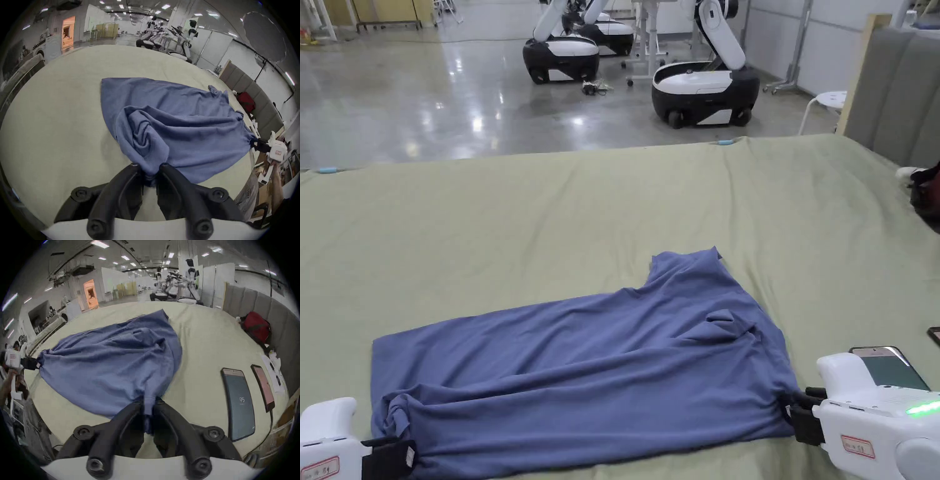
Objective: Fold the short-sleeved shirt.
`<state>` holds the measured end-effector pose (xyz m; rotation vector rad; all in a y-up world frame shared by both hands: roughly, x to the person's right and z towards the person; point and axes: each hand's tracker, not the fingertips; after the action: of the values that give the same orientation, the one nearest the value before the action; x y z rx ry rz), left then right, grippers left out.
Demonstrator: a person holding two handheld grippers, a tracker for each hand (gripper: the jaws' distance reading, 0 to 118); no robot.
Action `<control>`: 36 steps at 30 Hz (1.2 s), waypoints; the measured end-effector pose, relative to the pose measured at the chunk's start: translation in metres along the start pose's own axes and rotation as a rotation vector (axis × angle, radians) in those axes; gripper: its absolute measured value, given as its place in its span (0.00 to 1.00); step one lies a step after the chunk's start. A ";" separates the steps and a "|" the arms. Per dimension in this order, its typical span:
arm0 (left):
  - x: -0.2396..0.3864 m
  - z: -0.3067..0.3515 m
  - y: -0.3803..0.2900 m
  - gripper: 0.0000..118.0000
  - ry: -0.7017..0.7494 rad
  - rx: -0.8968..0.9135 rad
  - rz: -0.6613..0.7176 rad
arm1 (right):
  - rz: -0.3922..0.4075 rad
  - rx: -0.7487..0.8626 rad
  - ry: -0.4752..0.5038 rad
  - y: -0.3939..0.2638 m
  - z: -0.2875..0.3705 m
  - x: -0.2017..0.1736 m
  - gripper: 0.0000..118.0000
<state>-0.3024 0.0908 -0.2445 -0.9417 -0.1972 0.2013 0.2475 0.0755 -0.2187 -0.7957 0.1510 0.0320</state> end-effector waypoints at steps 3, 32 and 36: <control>-0.010 0.014 0.004 0.11 -0.041 0.029 0.050 | -0.052 0.053 0.004 0.005 0.021 -0.002 0.11; -0.036 0.120 -0.043 1.00 0.022 0.423 -0.025 | 0.144 0.374 -0.240 0.009 0.115 -0.052 0.77; -0.001 0.155 -0.009 0.91 0.110 0.573 -0.176 | 0.059 0.561 -0.207 0.061 0.137 -0.064 0.74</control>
<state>-0.3423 0.2060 -0.1488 -0.3612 -0.1095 0.0366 0.1956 0.2178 -0.1587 -0.2247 -0.0160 0.1217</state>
